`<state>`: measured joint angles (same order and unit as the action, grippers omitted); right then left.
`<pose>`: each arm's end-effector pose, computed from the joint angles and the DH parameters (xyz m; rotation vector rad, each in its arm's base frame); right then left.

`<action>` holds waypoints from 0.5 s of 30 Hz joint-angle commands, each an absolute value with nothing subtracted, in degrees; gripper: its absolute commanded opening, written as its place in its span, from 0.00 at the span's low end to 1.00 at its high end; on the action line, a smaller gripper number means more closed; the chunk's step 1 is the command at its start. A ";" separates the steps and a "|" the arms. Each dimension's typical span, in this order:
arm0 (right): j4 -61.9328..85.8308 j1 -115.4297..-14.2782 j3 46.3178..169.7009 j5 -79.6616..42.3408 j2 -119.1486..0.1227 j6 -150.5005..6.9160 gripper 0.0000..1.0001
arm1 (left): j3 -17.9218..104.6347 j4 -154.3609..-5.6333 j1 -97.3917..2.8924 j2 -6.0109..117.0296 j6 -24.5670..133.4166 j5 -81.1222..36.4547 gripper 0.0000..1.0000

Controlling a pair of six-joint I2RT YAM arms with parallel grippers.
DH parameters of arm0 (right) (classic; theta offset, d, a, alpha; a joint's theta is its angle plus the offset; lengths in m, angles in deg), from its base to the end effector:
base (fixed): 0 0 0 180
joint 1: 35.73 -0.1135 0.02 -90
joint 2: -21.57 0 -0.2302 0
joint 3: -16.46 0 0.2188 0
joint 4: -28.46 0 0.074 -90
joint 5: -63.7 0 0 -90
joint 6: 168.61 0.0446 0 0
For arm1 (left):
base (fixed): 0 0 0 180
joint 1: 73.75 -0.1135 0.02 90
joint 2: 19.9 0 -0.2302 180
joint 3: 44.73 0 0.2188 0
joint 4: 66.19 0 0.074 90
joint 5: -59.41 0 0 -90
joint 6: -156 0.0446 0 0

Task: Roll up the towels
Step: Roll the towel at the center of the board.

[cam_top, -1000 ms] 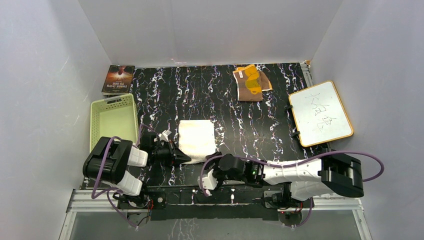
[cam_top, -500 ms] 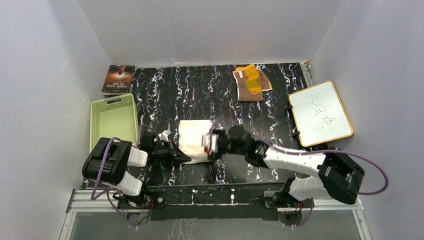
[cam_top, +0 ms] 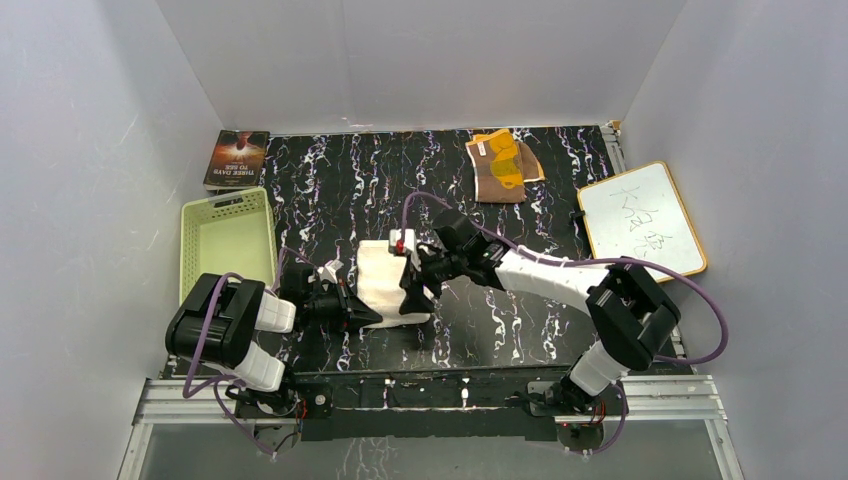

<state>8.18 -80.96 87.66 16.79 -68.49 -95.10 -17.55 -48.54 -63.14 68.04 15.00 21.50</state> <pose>0.1967 0.2415 0.2057 -1.4996 1.6955 1.1134 0.1829 -0.0701 0.0833 -0.3563 2.4640 -1.5633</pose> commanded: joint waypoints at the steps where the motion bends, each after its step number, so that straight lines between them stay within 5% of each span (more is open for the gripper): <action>1: 2.91 -83.35 87.08 17.88 -66.09 -98.72 0.64 | -18.88 -55.55 -62.87 70.73 18.46 10.99 0.00; 15: 2.03 -85.70 89.06 9.10 -73.71 -99.13 0.61 | -18.88 -55.11 -62.88 71.53 18.37 11.15 0.00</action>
